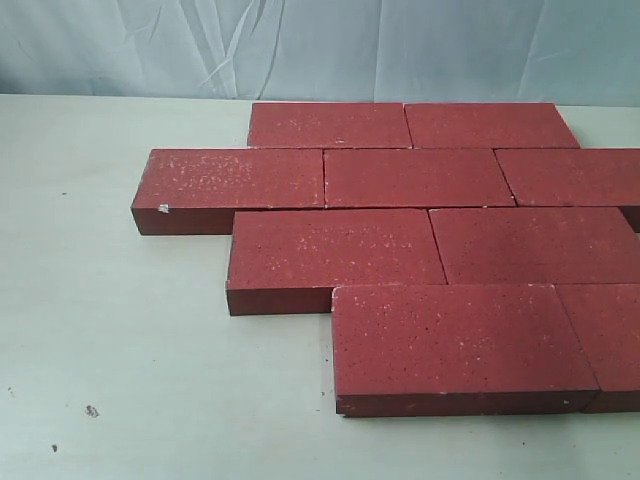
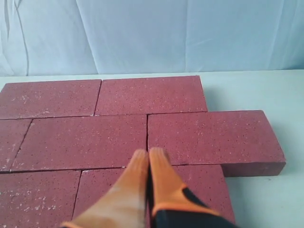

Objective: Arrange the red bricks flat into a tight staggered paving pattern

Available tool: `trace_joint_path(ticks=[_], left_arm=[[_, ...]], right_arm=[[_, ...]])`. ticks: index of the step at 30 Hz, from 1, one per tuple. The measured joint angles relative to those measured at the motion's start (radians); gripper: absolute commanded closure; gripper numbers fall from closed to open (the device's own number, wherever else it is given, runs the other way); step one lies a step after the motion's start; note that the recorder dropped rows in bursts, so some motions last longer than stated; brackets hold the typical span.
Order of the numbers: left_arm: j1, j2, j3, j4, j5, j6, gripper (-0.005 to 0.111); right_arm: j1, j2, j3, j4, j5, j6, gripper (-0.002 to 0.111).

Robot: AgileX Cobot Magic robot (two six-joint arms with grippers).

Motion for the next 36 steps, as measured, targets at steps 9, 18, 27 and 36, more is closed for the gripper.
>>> trace_joint_path(ticks=[9,18,27,36], left_arm=[[0.0,-0.005,0.0,0.034,0.0,0.0,0.107],[0.0,-0.005,0.0,0.034,-0.004,0.0,0.107],[0.0,-0.005,0.0,0.049,-0.006,0.002,0.107],[0.029,-0.022,0.005,0.085,-0.006,0.006,0.107]], right_arm=[[0.0,-0.009,0.0,-0.002,0.0,0.0,0.109],[0.0,-0.009,0.0,-0.002,-0.002,0.0,0.109],[0.0,-0.009,0.0,-0.002,-0.002,0.0,0.109],[0.0,-0.009,0.0,-0.002,-0.002,0.0,0.109]])
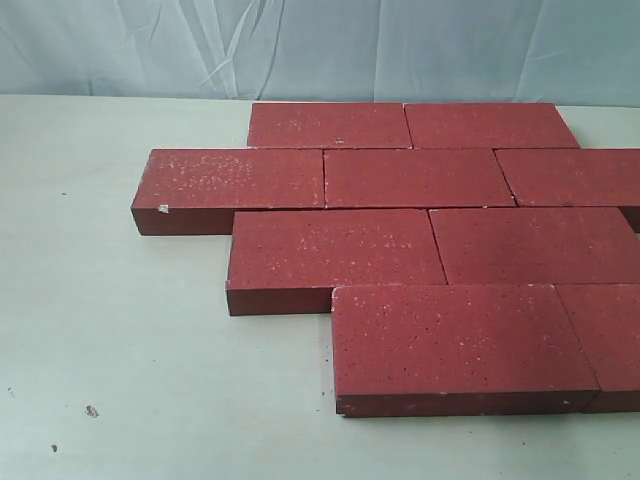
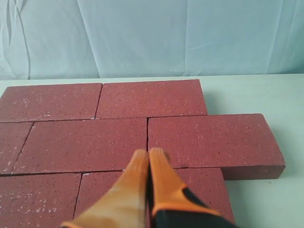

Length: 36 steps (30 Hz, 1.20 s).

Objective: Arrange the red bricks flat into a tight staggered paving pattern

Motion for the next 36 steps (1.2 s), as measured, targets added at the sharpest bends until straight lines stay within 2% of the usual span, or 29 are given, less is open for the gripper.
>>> trace_joint_path(ticks=[4,8,15,23,36], left_arm=[[0.055,-0.007,0.037,0.011,-0.007,0.0,0.107],[0.086,-0.039,0.125,0.011,-0.062,-0.002,0.107],[0.095,-0.103,0.329,0.011,-0.243,-0.015,0.107],[0.095,-0.162,0.541,0.011,-0.383,-0.051,0.107],[0.095,-0.215,0.711,0.013,-0.427,-0.055,0.107]], right_arm=[[0.0,0.0,0.0,0.0,0.0,0.0,0.109],[0.0,0.0,0.0,0.0,0.0,0.0,0.109],[0.0,0.0,0.0,0.0,0.0,0.0,0.109],[0.0,0.0,0.0,0.0,0.0,0.0,0.109],[0.0,0.0,0.0,0.0,0.0,0.0,0.109]])
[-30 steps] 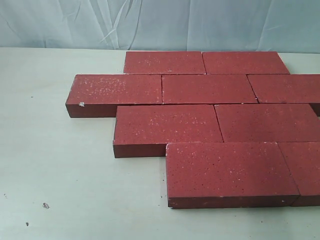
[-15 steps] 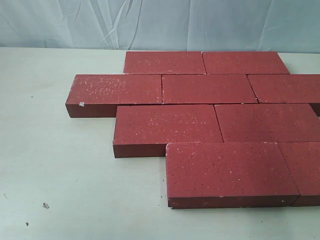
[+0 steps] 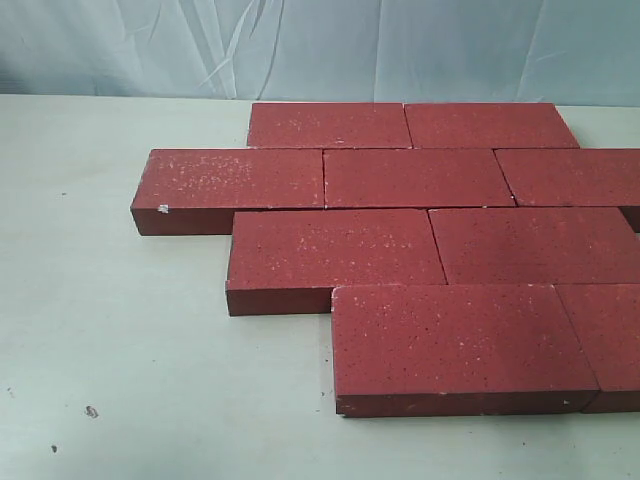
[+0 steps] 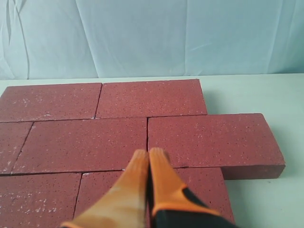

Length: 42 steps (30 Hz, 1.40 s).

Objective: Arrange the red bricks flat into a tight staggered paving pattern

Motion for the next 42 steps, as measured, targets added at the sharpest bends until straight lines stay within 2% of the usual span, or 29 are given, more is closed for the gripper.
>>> trace_joint_path(ticks=[11,18,42], left_arm=[[0.0,-0.002,0.002,0.018,0.0,-0.008,0.107],[0.0,-0.002,0.002,0.103,0.002,-0.176,0.107],[0.0,-0.002,0.002,0.076,0.008,-0.241,0.107]], right_arm=[[0.0,0.0,0.0,0.0,0.0,0.0,0.109],[0.0,0.0,0.0,0.0,0.0,0.0,0.109],[0.0,0.0,0.0,0.002,0.0,0.0,0.109]])
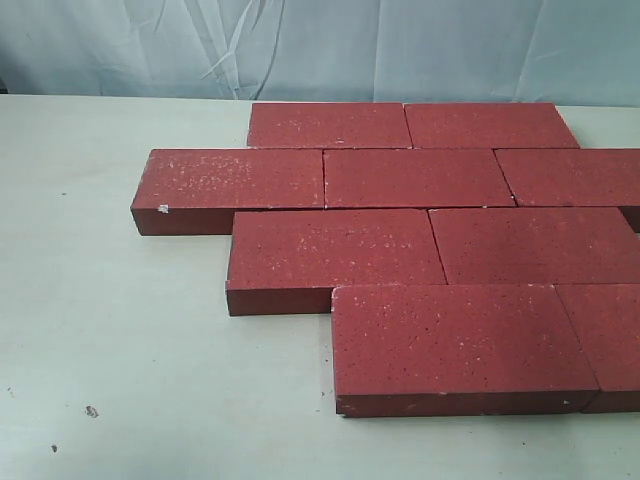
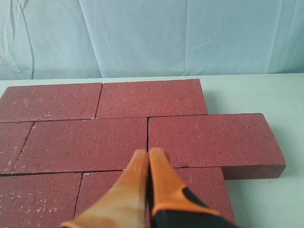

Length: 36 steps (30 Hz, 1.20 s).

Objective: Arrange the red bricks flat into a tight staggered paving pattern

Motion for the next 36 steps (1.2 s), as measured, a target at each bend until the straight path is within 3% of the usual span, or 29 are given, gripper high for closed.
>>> trace_joint_path(ticks=[36], left_arm=[[0.032,0.0,0.0,0.016,0.007,-0.011,0.107]], right_arm=[[0.0,0.0,0.0,0.0,0.0,0.0,0.109]])
